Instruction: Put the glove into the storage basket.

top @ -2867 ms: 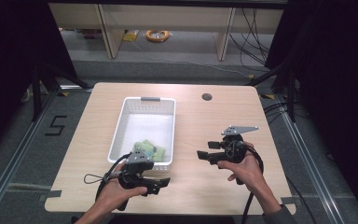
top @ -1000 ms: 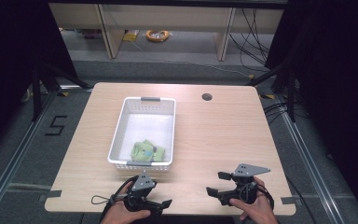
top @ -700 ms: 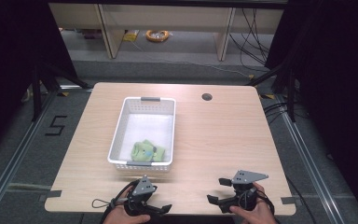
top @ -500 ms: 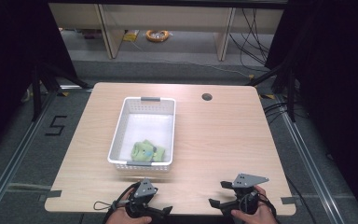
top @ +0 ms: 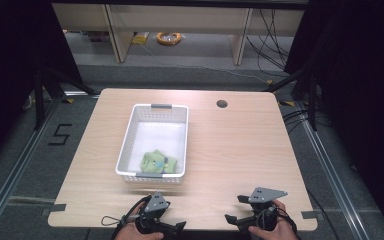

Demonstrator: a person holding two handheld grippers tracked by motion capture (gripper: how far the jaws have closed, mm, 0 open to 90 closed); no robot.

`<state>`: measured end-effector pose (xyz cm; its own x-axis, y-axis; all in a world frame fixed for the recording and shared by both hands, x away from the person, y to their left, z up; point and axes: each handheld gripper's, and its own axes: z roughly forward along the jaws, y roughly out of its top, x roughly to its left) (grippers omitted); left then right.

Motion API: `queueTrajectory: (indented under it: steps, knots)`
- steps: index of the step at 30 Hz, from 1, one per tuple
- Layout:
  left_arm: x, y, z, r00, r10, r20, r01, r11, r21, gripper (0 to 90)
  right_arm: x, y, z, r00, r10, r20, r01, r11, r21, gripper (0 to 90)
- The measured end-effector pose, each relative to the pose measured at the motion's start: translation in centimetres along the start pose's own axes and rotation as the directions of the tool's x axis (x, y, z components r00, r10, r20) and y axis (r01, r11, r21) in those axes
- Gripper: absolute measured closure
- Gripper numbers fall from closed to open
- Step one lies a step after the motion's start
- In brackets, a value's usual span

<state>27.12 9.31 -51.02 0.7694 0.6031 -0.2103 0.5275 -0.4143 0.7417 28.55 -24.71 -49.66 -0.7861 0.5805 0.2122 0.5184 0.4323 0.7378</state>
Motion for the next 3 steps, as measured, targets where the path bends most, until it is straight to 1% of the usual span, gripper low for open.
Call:
queueTrajectory:
  steps: [2,3]
  knots:
    - [0.05,0.00,0.02,1.0000,-0.004,-0.008,0.004,1.0000,-0.003,15.8,0.10,-0.01,-0.08,0.9999,0.014,0.010,-0.014,1.000,-0.001,17.8]
    - [-0.16,-0.03,0.12,0.9990,-0.044,0.002,0.044,0.9988,-0.019,15.8,0.01,0.00,-0.03,1.0000,0.008,0.003,-0.008,1.000,0.000,17.9]
